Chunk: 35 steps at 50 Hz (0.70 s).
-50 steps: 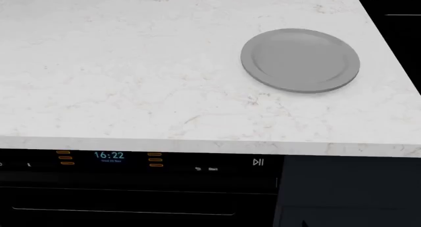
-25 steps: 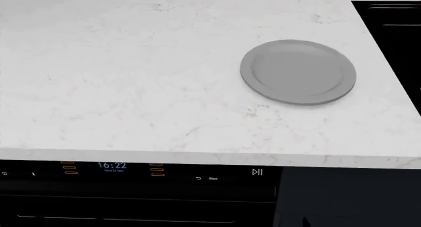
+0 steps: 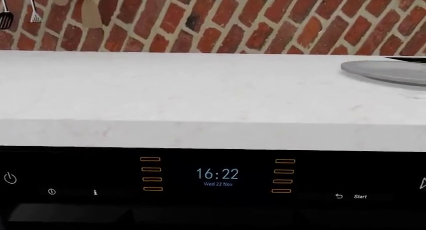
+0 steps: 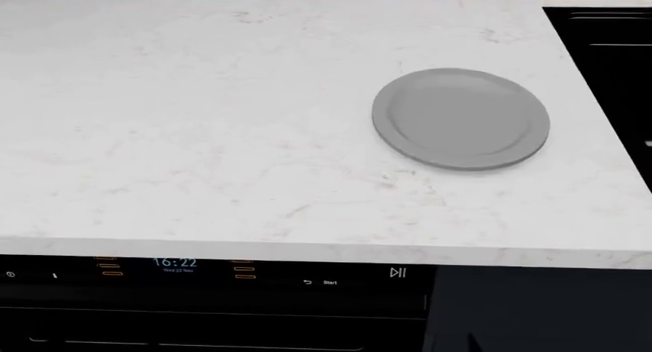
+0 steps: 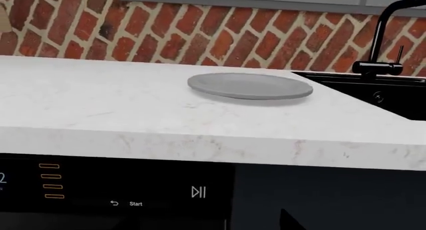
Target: Place the pastries on the plates.
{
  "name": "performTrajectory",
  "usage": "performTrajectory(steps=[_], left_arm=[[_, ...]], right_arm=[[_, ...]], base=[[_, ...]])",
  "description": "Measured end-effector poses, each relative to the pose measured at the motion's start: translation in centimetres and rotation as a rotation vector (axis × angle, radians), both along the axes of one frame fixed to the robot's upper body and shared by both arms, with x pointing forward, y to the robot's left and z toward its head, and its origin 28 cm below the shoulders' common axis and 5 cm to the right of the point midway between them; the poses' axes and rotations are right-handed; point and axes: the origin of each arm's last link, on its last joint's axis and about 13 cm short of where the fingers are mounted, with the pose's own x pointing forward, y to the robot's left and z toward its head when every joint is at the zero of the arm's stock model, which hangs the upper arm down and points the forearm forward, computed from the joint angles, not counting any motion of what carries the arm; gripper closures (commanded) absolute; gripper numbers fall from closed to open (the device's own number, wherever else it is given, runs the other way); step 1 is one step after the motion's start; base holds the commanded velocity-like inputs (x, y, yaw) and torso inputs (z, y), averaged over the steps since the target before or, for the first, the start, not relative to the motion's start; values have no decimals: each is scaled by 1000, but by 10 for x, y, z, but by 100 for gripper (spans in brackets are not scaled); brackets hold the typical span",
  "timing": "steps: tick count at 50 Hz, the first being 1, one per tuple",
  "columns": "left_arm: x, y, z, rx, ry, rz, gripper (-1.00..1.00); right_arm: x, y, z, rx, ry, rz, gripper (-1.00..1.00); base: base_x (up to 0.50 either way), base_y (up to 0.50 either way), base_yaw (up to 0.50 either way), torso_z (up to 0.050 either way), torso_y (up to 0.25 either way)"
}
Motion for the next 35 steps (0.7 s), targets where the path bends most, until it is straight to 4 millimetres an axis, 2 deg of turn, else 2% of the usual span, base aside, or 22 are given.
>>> performTrajectory(steps=[35], left_arm=[[1, 0, 0, -10, -3, 0, -100]], right_arm=[[0, -1, 1, -15, -9, -5, -100]], base=[[-22, -499, 0, 0, 0]])
